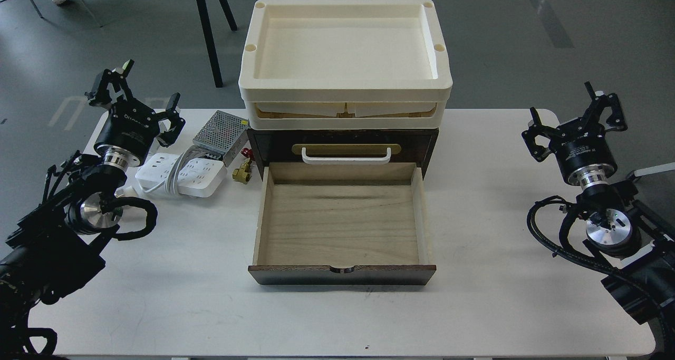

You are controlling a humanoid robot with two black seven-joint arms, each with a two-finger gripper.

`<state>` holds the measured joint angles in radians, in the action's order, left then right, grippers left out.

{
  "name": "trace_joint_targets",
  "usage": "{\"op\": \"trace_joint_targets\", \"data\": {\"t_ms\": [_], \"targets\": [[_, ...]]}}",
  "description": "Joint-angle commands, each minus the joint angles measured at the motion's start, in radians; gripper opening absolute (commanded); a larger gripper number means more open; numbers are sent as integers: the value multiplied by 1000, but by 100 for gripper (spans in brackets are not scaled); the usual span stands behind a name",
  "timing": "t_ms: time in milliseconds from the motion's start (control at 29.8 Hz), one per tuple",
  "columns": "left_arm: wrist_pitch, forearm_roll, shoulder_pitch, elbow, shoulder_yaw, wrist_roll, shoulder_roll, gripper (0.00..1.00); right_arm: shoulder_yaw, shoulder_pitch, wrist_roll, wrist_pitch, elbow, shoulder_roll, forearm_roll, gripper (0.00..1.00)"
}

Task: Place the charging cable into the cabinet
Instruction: 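Reach the left gripper to the white coiled charging cable and grasp it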

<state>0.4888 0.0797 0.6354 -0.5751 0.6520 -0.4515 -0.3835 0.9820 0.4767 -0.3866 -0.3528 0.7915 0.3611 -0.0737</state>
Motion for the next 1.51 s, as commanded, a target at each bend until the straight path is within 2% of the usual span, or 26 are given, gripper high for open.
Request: {"op": "trace_joint_targets", "data": {"t_ms": [0,268,335,402,503,670,838,939,1039,1173,1341,1475], "targets": [[0,2,-6,0,1,-7,6,100,-2,-1,0,0,0,-1,0,100],[0,32,4,-15,1,-1,-21,100,-3,2,0,0,-3,1,2,100],[0,28,9,-31,-15,17,-53,100,-3,2,0,0,-3,1,2,100],[0,14,10,-74,-18,54,-96,100,-3,2,0,0,-3,1,2,100],[0,-110,21,-89,-29,62,-152,100,-2,2,0,0,-3,1,2,100],[-19,-466,75,-129,-32,63,-250,99,-2,2,0,0,-3,1,2,100],[-179,-1077,76,-210,-45,62,-284,99,1,3,-1,0,-3,-1,0,100],[-310,-1396,61,-209,-51,60,-278,99,1,3,-1,0,-3,1,0,100],[-441,-1665,56,-198,-118,63,-268,95,0,5,-1,1,-3,-1,0,100],[-558,-1785,56,-151,-265,76,-229,93,-2,5,-1,1,-3,-1,0,100],[-610,-1787,66,-20,-428,74,-183,81,-2,5,-1,1,-1,-1,0,100],[-647,-1779,69,66,-454,74,-129,74,-2,3,-1,0,-1,1,2,100]]}}
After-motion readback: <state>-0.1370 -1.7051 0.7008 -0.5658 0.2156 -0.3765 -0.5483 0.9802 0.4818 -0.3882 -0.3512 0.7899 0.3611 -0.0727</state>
